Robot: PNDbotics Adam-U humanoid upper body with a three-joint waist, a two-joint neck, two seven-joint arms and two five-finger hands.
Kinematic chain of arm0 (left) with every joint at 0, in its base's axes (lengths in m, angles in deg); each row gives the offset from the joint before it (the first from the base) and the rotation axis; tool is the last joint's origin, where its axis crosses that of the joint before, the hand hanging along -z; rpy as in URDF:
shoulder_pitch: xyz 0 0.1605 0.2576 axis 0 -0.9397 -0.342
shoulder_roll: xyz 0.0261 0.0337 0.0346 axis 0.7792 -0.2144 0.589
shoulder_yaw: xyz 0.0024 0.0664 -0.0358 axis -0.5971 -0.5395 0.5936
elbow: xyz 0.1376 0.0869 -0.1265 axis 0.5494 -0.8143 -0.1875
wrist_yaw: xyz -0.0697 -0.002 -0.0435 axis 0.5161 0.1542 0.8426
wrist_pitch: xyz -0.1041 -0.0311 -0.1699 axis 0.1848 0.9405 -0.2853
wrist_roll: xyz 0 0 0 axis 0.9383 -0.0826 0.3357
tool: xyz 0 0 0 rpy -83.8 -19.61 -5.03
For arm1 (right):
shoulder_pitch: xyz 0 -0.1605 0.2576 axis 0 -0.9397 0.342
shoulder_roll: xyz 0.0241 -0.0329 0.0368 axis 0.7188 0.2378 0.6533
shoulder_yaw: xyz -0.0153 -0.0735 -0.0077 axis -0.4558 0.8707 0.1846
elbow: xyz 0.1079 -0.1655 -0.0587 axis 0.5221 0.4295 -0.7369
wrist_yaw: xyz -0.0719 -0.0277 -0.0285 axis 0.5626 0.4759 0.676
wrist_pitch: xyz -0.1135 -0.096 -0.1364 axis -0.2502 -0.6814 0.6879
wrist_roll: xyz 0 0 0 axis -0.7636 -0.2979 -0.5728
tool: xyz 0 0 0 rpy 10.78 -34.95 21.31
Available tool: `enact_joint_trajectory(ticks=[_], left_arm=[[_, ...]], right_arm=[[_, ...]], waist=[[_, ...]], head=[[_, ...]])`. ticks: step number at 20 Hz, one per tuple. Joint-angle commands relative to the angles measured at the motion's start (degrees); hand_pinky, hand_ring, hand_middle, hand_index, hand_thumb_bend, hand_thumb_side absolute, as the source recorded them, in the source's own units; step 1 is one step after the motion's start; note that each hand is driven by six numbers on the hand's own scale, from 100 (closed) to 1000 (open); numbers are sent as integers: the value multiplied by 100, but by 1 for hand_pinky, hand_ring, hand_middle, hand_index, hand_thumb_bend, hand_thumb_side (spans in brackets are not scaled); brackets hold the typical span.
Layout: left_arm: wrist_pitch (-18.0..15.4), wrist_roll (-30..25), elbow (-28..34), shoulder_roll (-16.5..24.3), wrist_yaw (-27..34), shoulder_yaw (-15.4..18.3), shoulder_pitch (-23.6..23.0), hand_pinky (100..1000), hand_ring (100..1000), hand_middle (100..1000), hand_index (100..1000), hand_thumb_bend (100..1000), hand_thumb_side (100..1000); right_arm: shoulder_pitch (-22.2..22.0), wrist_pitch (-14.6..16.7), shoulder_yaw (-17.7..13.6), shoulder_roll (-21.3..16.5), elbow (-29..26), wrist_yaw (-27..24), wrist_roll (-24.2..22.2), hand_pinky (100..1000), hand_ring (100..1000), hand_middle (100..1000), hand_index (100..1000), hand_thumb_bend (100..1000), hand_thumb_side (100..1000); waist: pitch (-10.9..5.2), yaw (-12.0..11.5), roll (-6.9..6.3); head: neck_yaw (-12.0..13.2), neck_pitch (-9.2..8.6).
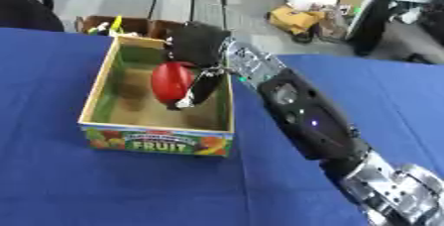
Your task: Pick up objects on the table and place them in the box.
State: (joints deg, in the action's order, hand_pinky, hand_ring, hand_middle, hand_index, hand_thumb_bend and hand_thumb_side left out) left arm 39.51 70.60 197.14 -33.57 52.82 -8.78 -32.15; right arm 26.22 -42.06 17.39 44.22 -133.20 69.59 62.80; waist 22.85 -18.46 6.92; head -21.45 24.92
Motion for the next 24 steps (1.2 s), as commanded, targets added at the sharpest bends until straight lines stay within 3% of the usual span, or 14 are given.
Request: enact_joint_trajectory(ticks=[1,7,11,14,16,21,24], left_arm=[[-9,-32,121,141,-29,5,37,200,181,478,408,100,784],[-16,-39,121,122,-44,4,44,199,180,479,407,100,783],[-16,-47,121,114,-51,4,32,198,179,479,407,100,783],[-13,-49,121,108,-56,3,24,198,179,479,406,100,783],[-11,-51,121,104,-60,3,15,198,178,479,406,100,782],[-2,-62,121,93,-76,7,-1,197,178,479,405,100,782],[-3,-59,121,88,-80,12,-7,196,177,479,405,100,783]], right_arm=[[172,227,-49,-104,-15,225,316,335,639,449,314,100,889],[111,1148,-154,-114,255,641,1038,340,639,449,336,100,876],[119,1331,-237,-109,368,743,1267,358,661,503,472,100,885],[126,1269,-255,-110,339,759,1437,368,712,610,659,100,939],[132,1118,-270,-118,291,772,1590,389,741,676,708,100,952],[117,511,-279,-153,230,900,2027,439,770,732,707,100,907],[95,309,-263,-162,284,1017,2164,462,784,755,725,100,891]], waist=[[-99,-14,-36],[-52,-36,-24],[-37,-33,-33],[-37,-30,-39],[-40,-27,-42],[-39,-12,-41],[-35,-9,-44]], head=[[-74,-105],[-177,-179],[-194,-193],[-200,-197],[-204,-199],[-212,-210],[-214,-212]])
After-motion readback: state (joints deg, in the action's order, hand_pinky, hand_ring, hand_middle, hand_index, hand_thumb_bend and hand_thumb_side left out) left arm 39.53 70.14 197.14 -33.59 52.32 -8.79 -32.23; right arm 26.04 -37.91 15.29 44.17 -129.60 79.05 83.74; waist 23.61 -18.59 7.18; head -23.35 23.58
